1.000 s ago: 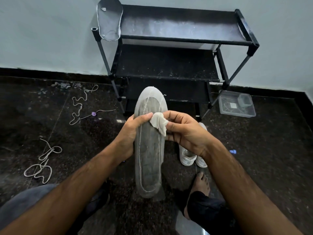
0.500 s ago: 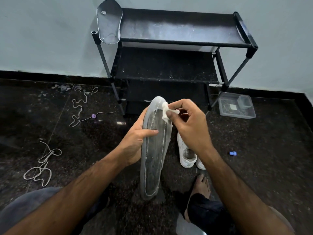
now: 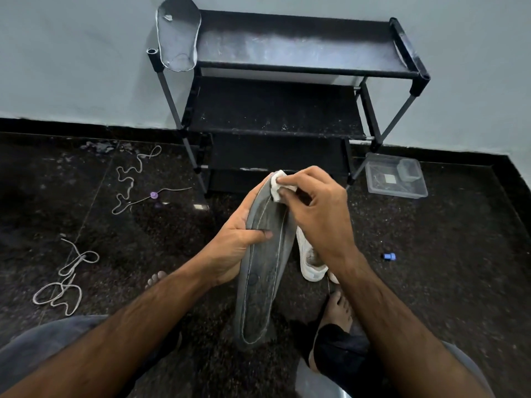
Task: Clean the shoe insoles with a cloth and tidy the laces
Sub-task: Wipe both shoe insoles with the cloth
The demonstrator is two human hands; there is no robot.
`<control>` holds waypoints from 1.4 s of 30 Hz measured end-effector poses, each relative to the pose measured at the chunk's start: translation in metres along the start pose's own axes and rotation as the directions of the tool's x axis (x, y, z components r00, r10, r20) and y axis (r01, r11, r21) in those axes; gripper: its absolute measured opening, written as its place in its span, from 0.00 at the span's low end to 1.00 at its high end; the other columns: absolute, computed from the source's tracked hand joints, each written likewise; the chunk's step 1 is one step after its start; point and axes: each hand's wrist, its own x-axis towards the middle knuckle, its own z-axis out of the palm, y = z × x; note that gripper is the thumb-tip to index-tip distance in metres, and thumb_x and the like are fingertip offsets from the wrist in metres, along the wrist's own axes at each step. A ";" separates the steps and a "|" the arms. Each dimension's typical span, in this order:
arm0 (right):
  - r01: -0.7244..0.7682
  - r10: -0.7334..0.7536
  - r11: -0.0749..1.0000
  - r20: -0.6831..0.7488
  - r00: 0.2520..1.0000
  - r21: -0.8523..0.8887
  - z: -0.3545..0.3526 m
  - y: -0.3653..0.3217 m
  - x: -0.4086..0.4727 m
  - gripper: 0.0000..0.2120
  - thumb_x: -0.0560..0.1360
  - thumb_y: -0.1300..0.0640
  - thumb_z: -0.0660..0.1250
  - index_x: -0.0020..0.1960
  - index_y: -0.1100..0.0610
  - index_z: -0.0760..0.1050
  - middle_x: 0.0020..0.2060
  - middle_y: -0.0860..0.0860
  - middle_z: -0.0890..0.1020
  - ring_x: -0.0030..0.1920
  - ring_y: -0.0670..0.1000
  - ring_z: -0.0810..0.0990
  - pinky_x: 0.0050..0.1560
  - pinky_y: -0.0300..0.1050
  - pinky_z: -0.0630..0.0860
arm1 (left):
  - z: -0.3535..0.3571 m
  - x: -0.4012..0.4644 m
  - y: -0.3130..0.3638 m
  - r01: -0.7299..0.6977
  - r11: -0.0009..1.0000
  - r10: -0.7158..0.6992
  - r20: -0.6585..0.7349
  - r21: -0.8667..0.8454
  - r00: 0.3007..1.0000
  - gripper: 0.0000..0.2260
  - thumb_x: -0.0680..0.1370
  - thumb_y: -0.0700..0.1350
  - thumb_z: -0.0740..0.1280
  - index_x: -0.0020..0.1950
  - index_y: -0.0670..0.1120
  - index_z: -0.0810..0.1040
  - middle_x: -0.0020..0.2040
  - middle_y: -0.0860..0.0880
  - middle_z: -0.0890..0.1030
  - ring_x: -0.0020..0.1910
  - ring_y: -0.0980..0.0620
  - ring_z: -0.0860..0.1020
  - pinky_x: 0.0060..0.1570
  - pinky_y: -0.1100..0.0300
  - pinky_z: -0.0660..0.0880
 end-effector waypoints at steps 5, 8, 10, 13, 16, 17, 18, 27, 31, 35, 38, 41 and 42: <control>0.124 -0.134 0.990 0.158 0.978 0.072 0.020 -0.021 -0.014 0.06 0.76 0.63 0.74 0.53 0.59 0.86 0.46 0.49 0.82 0.47 0.51 0.81 0.48 0.51 0.80 | -0.006 -0.001 -0.002 0.051 0.998 -0.054 -0.074 -0.034 0.996 0.38 0.76 0.22 0.58 0.77 0.55 0.65 0.60 0.41 0.81 0.59 0.43 0.80 0.55 0.50 0.80; 0.158 -0.157 0.987 0.145 0.977 0.004 0.016 -0.016 -0.008 0.06 0.77 0.61 0.73 0.53 0.57 0.85 0.47 0.48 0.82 0.47 0.53 0.81 0.48 0.54 0.79 | -0.009 -0.001 -0.004 0.069 0.997 -0.070 -0.077 -0.023 0.995 0.36 0.75 0.23 0.60 0.76 0.55 0.67 0.60 0.41 0.81 0.60 0.42 0.79 0.58 0.48 0.78; 0.117 -0.114 0.992 0.067 0.991 -0.047 0.005 -0.009 0.000 0.07 0.77 0.61 0.73 0.54 0.57 0.85 0.47 0.49 0.82 0.48 0.51 0.81 0.49 0.53 0.80 | -0.005 -0.001 -0.002 0.067 0.997 -0.068 -0.026 -0.033 0.997 0.38 0.75 0.23 0.61 0.77 0.57 0.65 0.66 0.42 0.78 0.63 0.43 0.78 0.61 0.48 0.77; 0.018 -0.020 0.999 -0.052 0.998 -0.038 -0.008 -0.001 0.004 0.08 0.78 0.62 0.73 0.57 0.59 0.84 0.48 0.50 0.82 0.47 0.48 0.82 0.46 0.48 0.82 | 0.002 -0.002 -0.002 0.054 0.999 -0.054 0.040 0.006 0.998 0.41 0.75 0.22 0.60 0.79 0.57 0.62 0.72 0.44 0.74 0.69 0.43 0.75 0.66 0.46 0.74; 0.040 -0.040 0.999 -0.013 0.999 0.021 -0.002 -0.010 -0.001 0.08 0.77 0.64 0.73 0.56 0.59 0.85 0.48 0.50 0.81 0.48 0.48 0.82 0.48 0.46 0.82 | 0.000 -0.003 -0.002 0.067 0.998 -0.067 0.002 -0.021 0.998 0.39 0.75 0.22 0.61 0.78 0.56 0.63 0.67 0.45 0.78 0.64 0.44 0.78 0.63 0.49 0.77; 0.078 -0.080 0.996 0.031 0.996 0.052 0.002 -0.015 -0.003 0.08 0.77 0.64 0.73 0.56 0.60 0.85 0.47 0.50 0.81 0.49 0.48 0.82 0.49 0.47 0.81 | -0.002 -0.003 -0.003 0.073 0.997 -0.074 -0.024 -0.031 0.997 0.37 0.75 0.23 0.61 0.77 0.54 0.64 0.63 0.44 0.80 0.61 0.44 0.79 0.59 0.51 0.79; 0.119 -0.126 0.990 0.085 0.988 0.082 0.007 -0.019 -0.005 0.07 0.77 0.64 0.73 0.55 0.60 0.85 0.47 0.51 0.81 0.49 0.49 0.81 0.49 0.48 0.81 | -0.005 -0.003 -0.003 0.077 0.996 -0.079 -0.046 -0.038 0.996 0.35 0.75 0.24 0.62 0.77 0.51 0.65 0.60 0.43 0.82 0.59 0.44 0.80 0.56 0.52 0.80; 0.053 -0.054 0.998 -0.030 0.998 -0.030 -0.011 -0.001 0.005 0.07 0.77 0.62 0.73 0.55 0.59 0.85 0.46 0.50 0.80 0.46 0.49 0.81 0.45 0.47 0.82 | -0.002 -0.002 -0.001 0.060 0.998 -0.060 -0.015 0.019 0.998 0.39 0.75 0.22 0.60 0.77 0.57 0.64 0.65 0.46 0.79 0.61 0.48 0.79 0.57 0.56 0.79; 0.111 -0.113 0.993 0.055 0.992 0.048 0.002 -0.016 -0.004 0.07 0.77 0.64 0.73 0.54 0.61 0.85 0.46 0.51 0.80 0.47 0.49 0.81 0.47 0.46 0.81 | -0.002 -0.002 0.000 0.012 1.000 -0.012 -0.051 -0.001 0.999 0.34 0.78 0.28 0.63 0.78 0.56 0.63 0.69 0.44 0.77 0.66 0.45 0.77 0.60 0.53 0.78; 0.201 -0.202 0.979 0.147 0.968 0.023 0.008 -0.016 -0.003 0.07 0.78 0.62 0.71 0.54 0.59 0.85 0.47 0.51 0.80 0.48 0.53 0.81 0.49 0.53 0.80 | -0.003 0.000 -0.001 -0.004 1.000 0.002 -0.061 -0.026 0.998 0.33 0.79 0.28 0.60 0.78 0.56 0.63 0.71 0.43 0.76 0.69 0.43 0.75 0.65 0.49 0.76; 0.122 -0.119 0.991 0.057 0.991 -0.047 -0.002 -0.005 0.002 0.06 0.79 0.60 0.72 0.54 0.59 0.85 0.46 0.49 0.80 0.46 0.50 0.81 0.47 0.51 0.81 | -0.002 0.001 -0.001 -0.012 1.000 0.010 -0.059 -0.023 0.998 0.33 0.79 0.28 0.61 0.78 0.55 0.64 0.72 0.45 0.75 0.68 0.44 0.76 0.62 0.52 0.77; 0.083 -0.082 0.994 0.009 0.997 -0.066 -0.004 -0.003 0.000 0.06 0.78 0.62 0.72 0.55 0.60 0.85 0.45 0.50 0.79 0.44 0.49 0.80 0.44 0.47 0.81 | -0.002 0.000 0.001 -0.024 1.000 0.024 -0.039 0.002 0.999 0.34 0.79 0.27 0.60 0.79 0.55 0.63 0.74 0.47 0.73 0.68 0.45 0.75 0.63 0.52 0.77; 0.096 -0.094 0.993 0.022 0.995 -0.064 -0.001 -0.006 -0.002 0.06 0.79 0.62 0.72 0.55 0.60 0.85 0.45 0.50 0.79 0.45 0.49 0.80 0.44 0.46 0.81 | -0.003 0.000 0.001 -0.021 1.000 0.021 -0.048 -0.001 0.999 0.34 0.79 0.27 0.60 0.79 0.55 0.63 0.73 0.47 0.73 0.68 0.45 0.75 0.63 0.52 0.77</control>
